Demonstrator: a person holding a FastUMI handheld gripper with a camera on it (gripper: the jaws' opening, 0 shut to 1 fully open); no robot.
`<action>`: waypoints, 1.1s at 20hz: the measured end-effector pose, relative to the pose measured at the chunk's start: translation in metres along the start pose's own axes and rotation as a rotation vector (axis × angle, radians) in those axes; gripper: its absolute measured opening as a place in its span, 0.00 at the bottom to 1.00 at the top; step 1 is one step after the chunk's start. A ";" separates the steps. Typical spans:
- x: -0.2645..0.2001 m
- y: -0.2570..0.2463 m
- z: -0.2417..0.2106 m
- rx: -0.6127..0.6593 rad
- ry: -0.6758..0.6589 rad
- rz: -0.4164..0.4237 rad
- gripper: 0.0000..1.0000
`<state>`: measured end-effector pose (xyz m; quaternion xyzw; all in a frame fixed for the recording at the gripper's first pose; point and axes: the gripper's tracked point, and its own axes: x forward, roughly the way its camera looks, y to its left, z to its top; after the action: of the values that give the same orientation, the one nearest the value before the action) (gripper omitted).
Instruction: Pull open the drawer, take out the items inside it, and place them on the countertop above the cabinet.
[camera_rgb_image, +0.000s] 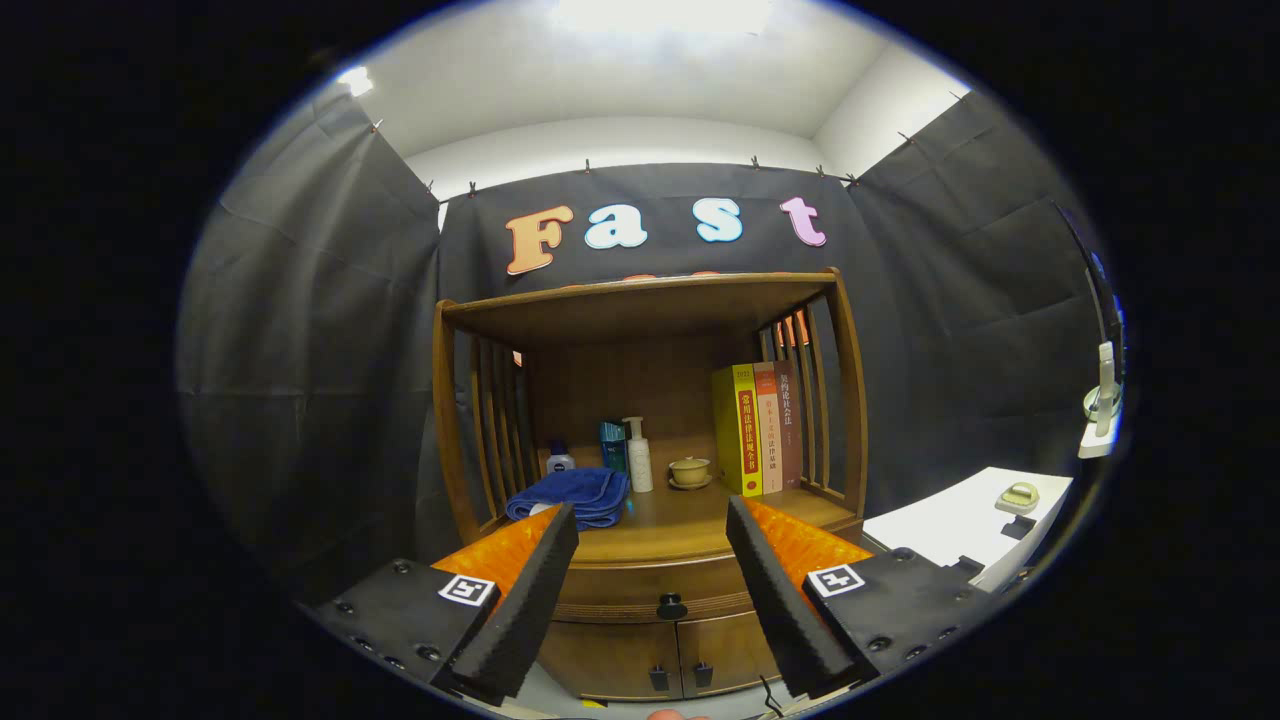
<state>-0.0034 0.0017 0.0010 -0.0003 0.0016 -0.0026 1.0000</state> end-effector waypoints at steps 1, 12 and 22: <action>0.000 0.000 0.000 -0.001 0.001 -0.001 0.98; 0.037 0.001 0.017 -0.040 -0.082 0.027 0.98; 0.127 -0.010 -0.198 -0.143 0.121 0.043 0.98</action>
<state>0.1228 -0.0090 -0.1979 -0.0713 0.0620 0.0190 0.9953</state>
